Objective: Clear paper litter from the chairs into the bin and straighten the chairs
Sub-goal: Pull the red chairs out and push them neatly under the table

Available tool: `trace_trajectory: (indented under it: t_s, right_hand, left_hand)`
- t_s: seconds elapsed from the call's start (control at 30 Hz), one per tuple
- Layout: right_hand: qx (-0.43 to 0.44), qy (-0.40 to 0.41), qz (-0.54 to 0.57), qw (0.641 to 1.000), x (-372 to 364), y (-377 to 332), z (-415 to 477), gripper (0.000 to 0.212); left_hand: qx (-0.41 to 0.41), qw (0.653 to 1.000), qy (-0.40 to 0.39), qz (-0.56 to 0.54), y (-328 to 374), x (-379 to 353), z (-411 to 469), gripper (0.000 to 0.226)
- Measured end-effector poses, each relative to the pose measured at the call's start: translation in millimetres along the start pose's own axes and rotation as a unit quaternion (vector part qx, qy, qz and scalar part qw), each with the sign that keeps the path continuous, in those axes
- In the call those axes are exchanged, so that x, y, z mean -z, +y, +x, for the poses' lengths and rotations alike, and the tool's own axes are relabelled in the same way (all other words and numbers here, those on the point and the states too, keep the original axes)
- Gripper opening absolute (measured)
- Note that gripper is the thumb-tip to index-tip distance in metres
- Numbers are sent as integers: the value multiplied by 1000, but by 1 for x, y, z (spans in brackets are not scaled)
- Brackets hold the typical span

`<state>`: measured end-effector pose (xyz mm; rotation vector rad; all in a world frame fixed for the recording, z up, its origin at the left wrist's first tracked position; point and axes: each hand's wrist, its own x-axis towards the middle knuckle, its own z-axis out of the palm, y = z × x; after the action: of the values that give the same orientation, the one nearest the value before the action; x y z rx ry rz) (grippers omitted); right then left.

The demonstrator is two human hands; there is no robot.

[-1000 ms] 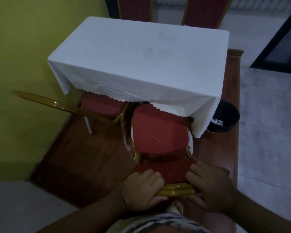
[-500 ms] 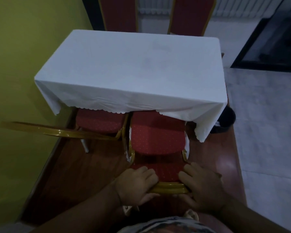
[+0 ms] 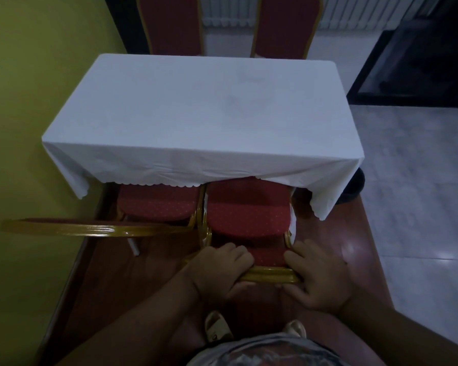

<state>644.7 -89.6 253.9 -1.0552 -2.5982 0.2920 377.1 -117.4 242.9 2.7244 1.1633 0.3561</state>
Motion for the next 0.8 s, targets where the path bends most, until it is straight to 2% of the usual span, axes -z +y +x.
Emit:
trace_trajectory:
  t_s: [0.47,0.8]
  right_hand:
    - [10,34,-42,998,-9,19,25,57]
    - [-7,48,-58,997,-8,25,30,50]
  left_hand:
    - [38,999,25,9,-20,3,17,34]
    - [45,998,35,-3,-20,7,26,36]
